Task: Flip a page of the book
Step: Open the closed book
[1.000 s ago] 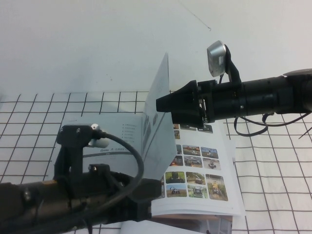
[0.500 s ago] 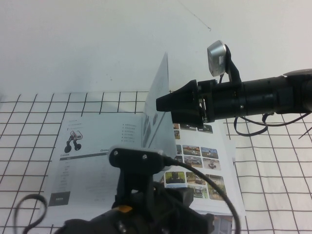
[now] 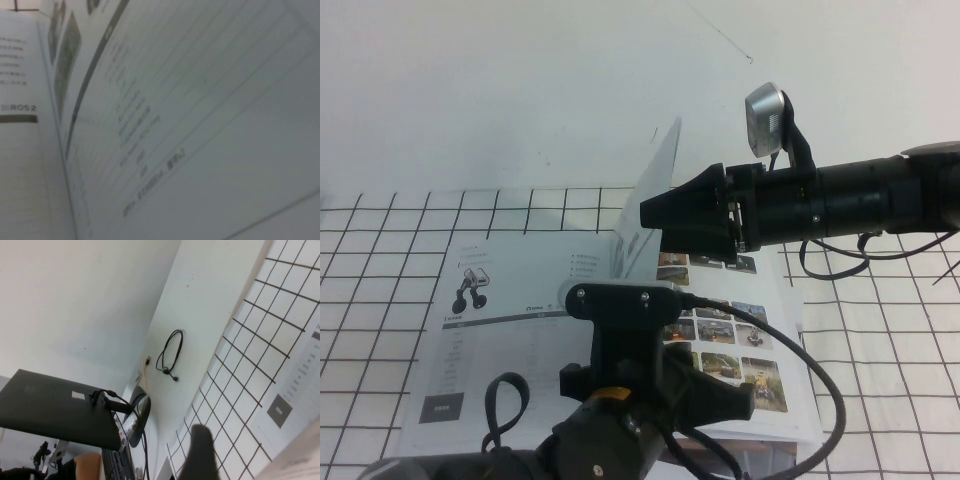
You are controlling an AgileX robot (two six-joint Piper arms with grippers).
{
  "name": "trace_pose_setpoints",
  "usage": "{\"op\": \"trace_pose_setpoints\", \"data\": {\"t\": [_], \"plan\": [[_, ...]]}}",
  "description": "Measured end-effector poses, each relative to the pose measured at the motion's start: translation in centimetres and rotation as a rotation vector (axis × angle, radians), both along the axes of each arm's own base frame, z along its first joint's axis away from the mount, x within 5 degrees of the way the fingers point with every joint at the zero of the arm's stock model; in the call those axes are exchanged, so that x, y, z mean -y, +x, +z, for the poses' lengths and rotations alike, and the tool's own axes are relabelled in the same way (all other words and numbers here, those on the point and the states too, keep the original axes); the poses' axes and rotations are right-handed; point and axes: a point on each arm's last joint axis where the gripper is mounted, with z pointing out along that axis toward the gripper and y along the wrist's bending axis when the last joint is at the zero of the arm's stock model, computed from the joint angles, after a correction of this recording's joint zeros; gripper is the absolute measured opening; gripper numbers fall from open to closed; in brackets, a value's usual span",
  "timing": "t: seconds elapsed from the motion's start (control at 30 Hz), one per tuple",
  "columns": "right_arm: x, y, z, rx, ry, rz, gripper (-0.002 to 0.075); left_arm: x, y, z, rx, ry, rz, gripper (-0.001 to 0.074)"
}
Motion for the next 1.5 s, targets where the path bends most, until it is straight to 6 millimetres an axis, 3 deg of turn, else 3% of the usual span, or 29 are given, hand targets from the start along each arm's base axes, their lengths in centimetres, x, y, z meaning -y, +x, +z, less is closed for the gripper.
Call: {"op": "trace_pose_setpoints", "data": {"t": [0.37, 0.57, 0.7, 0.9, 0.97, 1.23, 1.5], "plan": [[0.0, 0.0, 0.0, 0.000, 0.000, 0.000, 0.0524, -1.6, 1.2, -0.3, -0.005, 0.015, 0.179, -0.0002], [0.4, -0.3, 1.1, 0.034, -0.009, 0.007, 0.0513, -2.2, 1.2, -0.5, -0.023, 0.046, 0.243, -0.0002], [1.4, -0.3, 1.4, 0.060, -0.044, 0.014, 0.0420, -3.1, 1.1, -0.5, -0.026, 0.117, 0.305, -0.0002], [2.0, -0.7, -0.7, 0.131, -0.291, 0.088, 0.0103, -3.7, 0.9, 0.9, 0.016, 0.160, 0.274, -0.0002], [1.6, -0.8, -1.5, 0.166, -0.394, 0.093, 0.0046, -3.8, 0.9, 1.0, 0.019, 0.160, 0.274, -0.0002], [-1.8, -1.5, -3.4, 0.363, -0.651, 0.113, 0.0006, -4.5, 3.6, 0.5, -0.141, -0.052, 0.163, -0.0002], [-2.1, -0.9, -7.2, 0.316, -0.727, 0.120, 0.0004, -7.7, 6.9, 0.0, -0.211, -0.153, 0.197, -0.0002]]}}
